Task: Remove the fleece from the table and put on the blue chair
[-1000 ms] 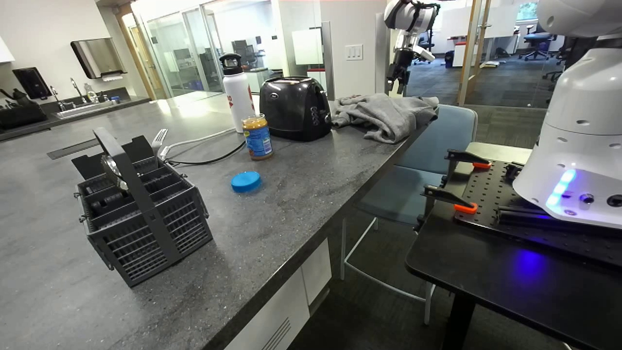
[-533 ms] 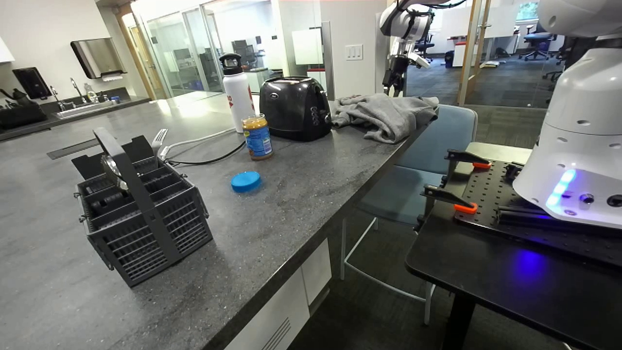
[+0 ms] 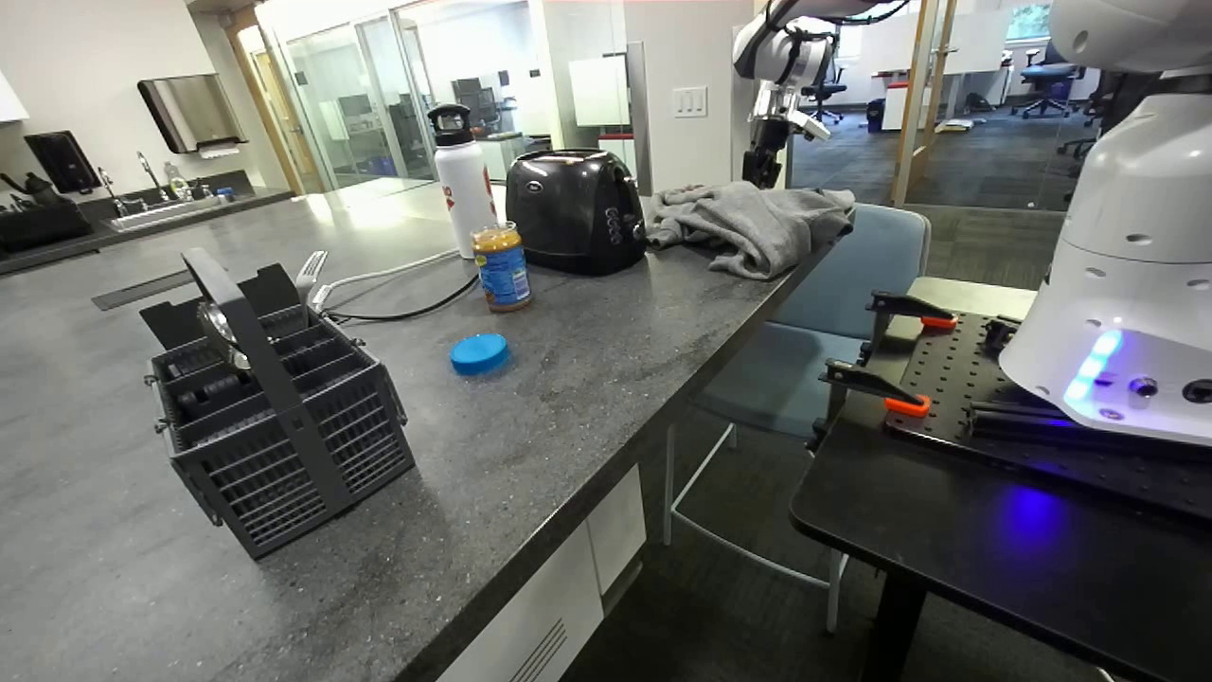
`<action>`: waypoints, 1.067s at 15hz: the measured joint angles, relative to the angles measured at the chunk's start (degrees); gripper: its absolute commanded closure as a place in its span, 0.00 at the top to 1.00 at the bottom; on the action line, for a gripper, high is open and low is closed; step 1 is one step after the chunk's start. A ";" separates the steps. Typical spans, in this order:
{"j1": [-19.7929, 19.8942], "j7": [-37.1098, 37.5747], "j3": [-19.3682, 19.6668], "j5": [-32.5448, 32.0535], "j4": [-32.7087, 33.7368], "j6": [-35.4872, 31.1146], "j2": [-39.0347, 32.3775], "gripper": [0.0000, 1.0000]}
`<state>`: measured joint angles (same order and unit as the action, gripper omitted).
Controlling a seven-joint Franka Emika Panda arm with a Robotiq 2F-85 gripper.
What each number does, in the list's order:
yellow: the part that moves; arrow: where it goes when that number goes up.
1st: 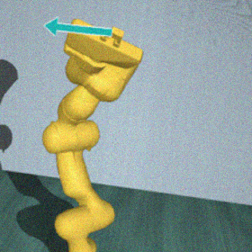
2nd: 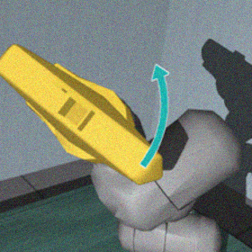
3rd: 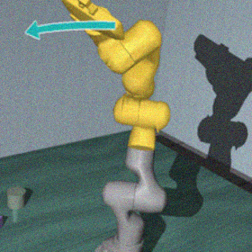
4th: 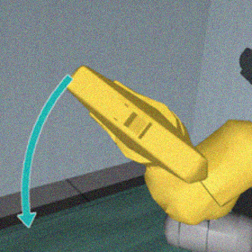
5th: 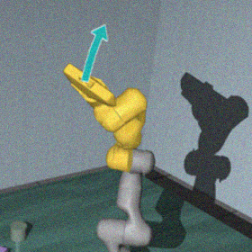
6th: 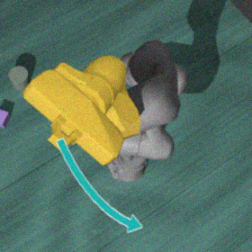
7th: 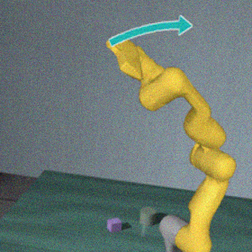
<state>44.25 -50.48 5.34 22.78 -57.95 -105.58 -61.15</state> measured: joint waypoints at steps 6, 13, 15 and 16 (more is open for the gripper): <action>0.45 0.00 0.44 0.00 0.37 -1.49 0.61 0.00; 0.70 0.10 3.33 -0.40 -2.02 -2.03 6.55 0.01; 0.46 0.10 4.99 -1.45 -4.19 -2.95 10.19 0.01; 0.24 0.09 5.81 -2.20 -5.41 -3.77 12.04 0.01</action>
<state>44.49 -50.40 11.15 20.58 -63.36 -109.35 -49.11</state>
